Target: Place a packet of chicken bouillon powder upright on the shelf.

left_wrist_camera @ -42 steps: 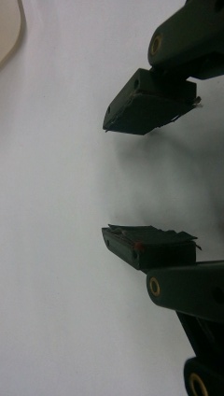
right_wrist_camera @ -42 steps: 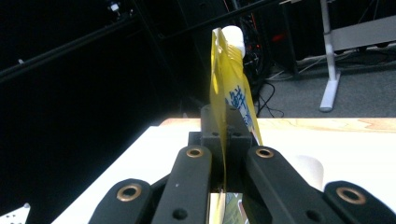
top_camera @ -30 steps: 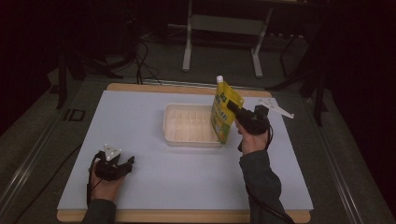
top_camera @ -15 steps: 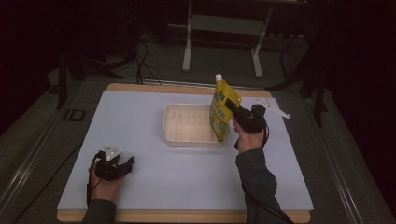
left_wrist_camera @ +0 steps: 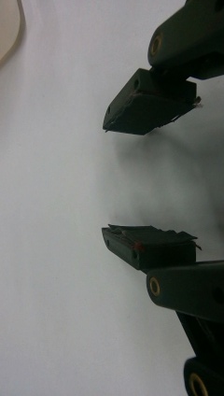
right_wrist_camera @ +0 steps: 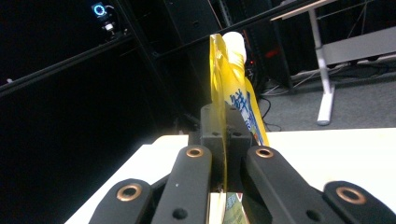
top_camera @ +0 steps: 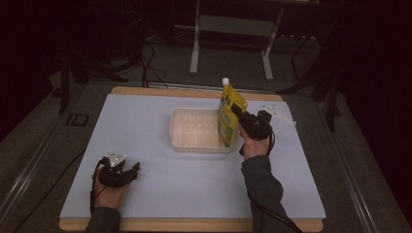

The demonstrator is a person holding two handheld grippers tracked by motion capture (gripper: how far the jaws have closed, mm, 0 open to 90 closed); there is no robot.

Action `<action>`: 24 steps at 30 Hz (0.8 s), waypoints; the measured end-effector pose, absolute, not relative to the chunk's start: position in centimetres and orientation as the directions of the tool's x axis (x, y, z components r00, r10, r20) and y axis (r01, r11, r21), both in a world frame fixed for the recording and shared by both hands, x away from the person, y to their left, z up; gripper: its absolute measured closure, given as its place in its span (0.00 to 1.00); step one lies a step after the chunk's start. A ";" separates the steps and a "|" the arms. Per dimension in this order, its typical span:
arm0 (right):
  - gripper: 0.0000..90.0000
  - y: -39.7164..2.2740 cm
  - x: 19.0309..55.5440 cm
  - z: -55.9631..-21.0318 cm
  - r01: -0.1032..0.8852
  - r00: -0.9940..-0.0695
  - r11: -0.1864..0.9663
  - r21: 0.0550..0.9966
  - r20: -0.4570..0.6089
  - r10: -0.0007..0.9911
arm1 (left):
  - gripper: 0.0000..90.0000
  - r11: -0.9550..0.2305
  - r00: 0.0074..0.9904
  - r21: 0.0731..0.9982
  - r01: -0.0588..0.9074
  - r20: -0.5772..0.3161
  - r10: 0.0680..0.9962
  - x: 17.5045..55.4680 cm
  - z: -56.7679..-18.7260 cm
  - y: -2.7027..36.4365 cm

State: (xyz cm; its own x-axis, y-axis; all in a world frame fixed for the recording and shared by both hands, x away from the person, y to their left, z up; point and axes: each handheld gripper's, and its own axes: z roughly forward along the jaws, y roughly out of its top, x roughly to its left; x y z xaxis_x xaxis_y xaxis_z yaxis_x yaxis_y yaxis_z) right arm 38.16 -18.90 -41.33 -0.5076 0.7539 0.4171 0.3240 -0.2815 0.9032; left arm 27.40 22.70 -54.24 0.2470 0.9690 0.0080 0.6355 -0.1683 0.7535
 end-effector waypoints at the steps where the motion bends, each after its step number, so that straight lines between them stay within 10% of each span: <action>1: 1.00 -18.8 38.3 -41.5 0.322 -0.504 -0.279 0.905 0.413 0.759 | 0.47 -0.163 0.245 0.756 0.634 0.003 0.970 27.4 -54.3 22.7; 24: 1.00 -17.6 38.6 -43.7 0.338 -0.498 -0.276 0.900 0.420 0.759 | 0.46 -0.157 0.244 0.760 0.631 -0.001 0.970 27.4 -54.2 22.7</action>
State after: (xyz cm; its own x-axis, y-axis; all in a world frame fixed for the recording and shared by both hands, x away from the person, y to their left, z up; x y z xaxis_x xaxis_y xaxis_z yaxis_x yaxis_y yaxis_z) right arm 38.58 -17.56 -43.70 -0.4980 0.7588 0.4198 0.3379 -0.2761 0.8998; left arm 27.36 22.71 -54.24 0.2436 0.9699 -0.0014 0.6308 -0.1574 0.7598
